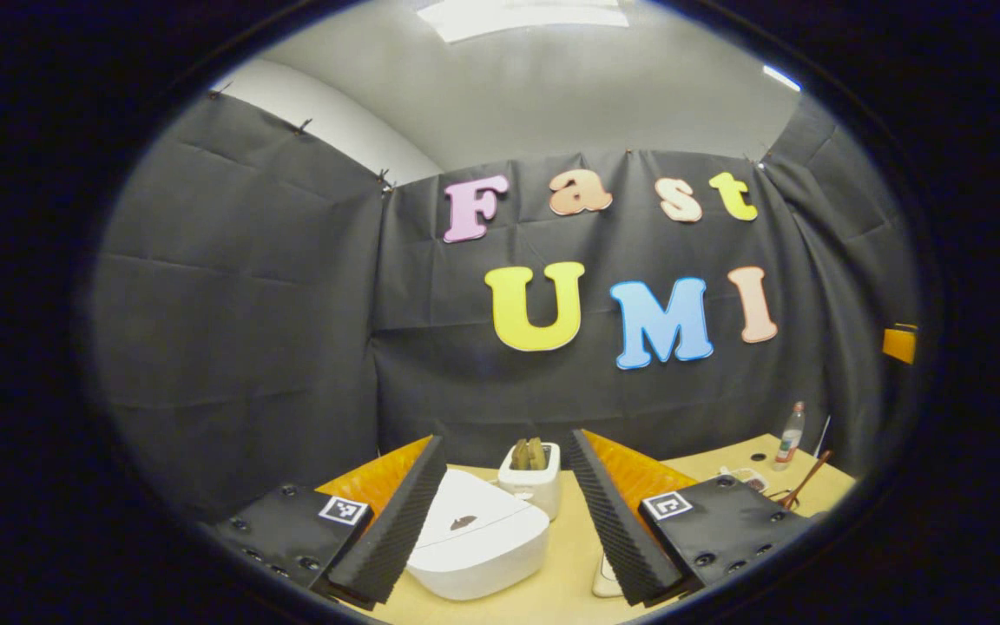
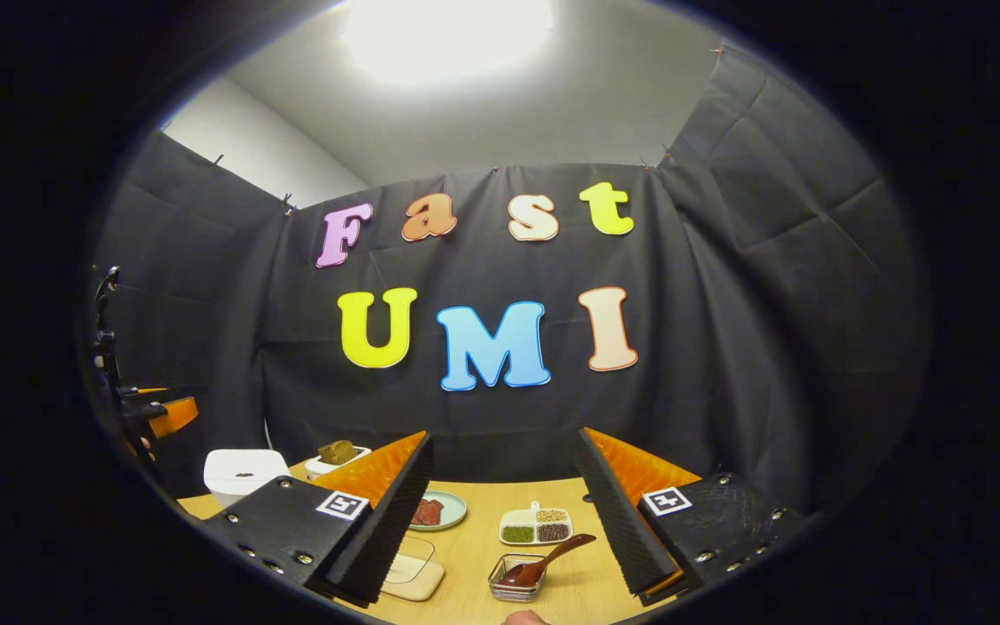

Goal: Close the left gripper, press the button to open the rice cooker; take a wooden spoon from the chopstick holder with the right hand, scoop a spoonful of rice and pour it into the rice cooker, then put the wooden spoon back into the chopstick holder.

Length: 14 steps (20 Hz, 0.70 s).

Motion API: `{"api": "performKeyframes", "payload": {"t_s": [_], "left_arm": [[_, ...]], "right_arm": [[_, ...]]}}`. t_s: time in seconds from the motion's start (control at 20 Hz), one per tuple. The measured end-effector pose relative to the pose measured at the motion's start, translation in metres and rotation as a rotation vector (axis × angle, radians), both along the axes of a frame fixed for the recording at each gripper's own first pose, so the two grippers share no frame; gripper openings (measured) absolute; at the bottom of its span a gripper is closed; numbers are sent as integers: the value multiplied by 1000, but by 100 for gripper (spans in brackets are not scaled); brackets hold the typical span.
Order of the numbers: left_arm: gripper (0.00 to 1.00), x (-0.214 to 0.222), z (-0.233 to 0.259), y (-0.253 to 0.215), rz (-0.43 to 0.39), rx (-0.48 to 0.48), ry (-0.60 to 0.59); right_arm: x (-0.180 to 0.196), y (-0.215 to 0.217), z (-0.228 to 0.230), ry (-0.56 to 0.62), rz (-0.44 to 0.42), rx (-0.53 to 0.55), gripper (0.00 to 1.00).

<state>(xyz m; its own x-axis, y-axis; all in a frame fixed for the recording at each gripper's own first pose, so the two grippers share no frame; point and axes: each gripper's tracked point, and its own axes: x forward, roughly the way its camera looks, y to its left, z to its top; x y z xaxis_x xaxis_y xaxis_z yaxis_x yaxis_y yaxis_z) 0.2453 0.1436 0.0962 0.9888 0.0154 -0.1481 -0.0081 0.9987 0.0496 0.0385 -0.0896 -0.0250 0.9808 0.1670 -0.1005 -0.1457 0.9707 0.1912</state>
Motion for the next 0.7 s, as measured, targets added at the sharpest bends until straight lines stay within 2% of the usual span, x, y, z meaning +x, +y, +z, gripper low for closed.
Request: {"api": "performKeyframes", "payload": {"t_s": [0.2,0.25,0.35,0.45,0.5,0.6,0.7], "left_arm": [[99,-31,15,2,-14,-11,-25],[95,-36,18,3,-13,-11,-32],[94,-43,18,2,-17,-21,-33],[99,-54,22,2,-23,-31,-40],[95,-57,24,3,-24,-30,-46],[94,-59,28,3,-30,-29,-56],[99,-62,29,4,-30,-37,-60]], "right_arm": [[-21,7,3,-14,-17,-14,99],[-26,6,2,-13,-24,-23,99],[-33,10,0,-8,-27,-29,99],[-37,11,-3,1,-36,-28,99],[-39,13,-3,5,-34,-23,99],[-43,16,0,-2,-34,-28,99],[-43,18,2,-13,-34,-45,99]]}}
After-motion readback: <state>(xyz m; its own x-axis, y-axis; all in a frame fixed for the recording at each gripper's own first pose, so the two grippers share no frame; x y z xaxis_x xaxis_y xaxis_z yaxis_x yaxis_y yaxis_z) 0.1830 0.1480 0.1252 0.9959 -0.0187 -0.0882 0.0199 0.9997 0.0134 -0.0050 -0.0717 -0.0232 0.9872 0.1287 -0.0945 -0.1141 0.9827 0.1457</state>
